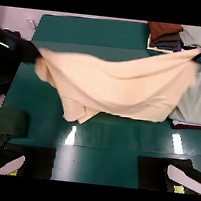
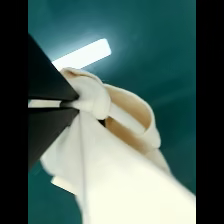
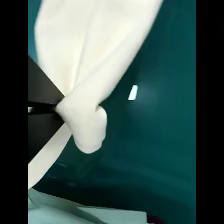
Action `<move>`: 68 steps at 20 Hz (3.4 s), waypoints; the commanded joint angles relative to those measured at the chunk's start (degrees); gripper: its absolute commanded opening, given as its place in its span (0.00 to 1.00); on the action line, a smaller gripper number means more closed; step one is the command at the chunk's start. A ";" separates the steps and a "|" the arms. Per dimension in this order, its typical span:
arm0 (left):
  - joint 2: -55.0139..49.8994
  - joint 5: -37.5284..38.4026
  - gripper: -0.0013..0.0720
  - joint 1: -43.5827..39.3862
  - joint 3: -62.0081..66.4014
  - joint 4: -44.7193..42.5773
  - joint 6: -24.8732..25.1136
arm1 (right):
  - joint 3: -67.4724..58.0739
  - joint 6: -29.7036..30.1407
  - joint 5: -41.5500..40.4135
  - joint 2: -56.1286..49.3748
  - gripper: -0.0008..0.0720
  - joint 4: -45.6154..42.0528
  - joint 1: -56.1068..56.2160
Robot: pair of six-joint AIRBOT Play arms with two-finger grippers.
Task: Fold the shirts.
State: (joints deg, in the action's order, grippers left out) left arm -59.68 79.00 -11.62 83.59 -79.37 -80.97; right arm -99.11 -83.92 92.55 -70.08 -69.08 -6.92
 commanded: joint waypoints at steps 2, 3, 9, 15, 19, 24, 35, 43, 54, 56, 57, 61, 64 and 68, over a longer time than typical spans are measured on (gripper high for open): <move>-11.58 -13.60 0.06 0.00 -11.96 -4.50 3.37 | -0.20 -0.74 -2.49 -16.72 0.04 -4.37 7.39; -14.03 -17.31 0.06 0.00 -11.21 -6.91 2.40 | -0.20 -0.96 -5.44 -19.04 0.04 -3.43 7.58; -21.14 -28.89 0.56 2.23 1.29 -16.76 -9.27 | -1.64 -3.19 -15.34 -21.94 0.53 0.17 5.42; -20.39 -11.58 0.56 15.30 1.40 -4.66 -12.98 | 5.77 0.68 -6.56 -17.16 0.53 6.27 0.13; -15.10 -15.23 0.56 16.46 -16.61 2.19 -12.17 | 18.73 1.49 -13.14 -7.98 0.53 8.07 0.20; -9.20 -26.60 0.56 16.46 -38.21 22.05 -8.11 | 26.67 1.49 -19.67 -0.07 0.53 8.07 2.80; -9.84 -52.65 0.56 5.75 -46.03 36.72 -6.67 | 27.34 1.46 -17.59 1.03 0.53 8.09 3.61; -9.62 -46.97 0.05 6.27 -42.42 34.53 -4.92 | 27.34 1.57 -15.17 1.03 0.53 7.56 2.86; -3.54 -11.17 0.06 24.17 -25.92 8.92 3.26 | 39.98 3.06 -11.65 9.42 0.53 7.98 -11.74; -3.54 -11.39 0.74 24.15 -26.38 9.05 2.60 | 43.01 3.06 -12.96 11.67 0.53 8.04 -12.70; -3.54 -11.15 0.85 24.15 -26.40 9.07 1.38 | 43.89 3.06 -13.09 12.48 0.53 8.02 -12.72; -3.52 -8.92 0.85 24.15 -30.08 9.09 -0.09 | 42.69 3.04 -12.90 13.53 0.53 8.17 -12.68; -3.52 -8.39 0.85 24.15 -35.21 10.73 -0.17 | 40.85 3.02 -12.41 13.53 0.53 8.17 -12.68; -3.54 -13.81 0.85 24.15 -37.90 10.47 -0.92 | 40.52 3.02 -11.93 13.53 0.53 8.22 -12.68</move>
State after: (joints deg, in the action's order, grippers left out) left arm -63.24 68.64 12.47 47.79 -69.08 -81.12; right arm -58.22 -80.86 80.20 -56.69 -60.88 -19.55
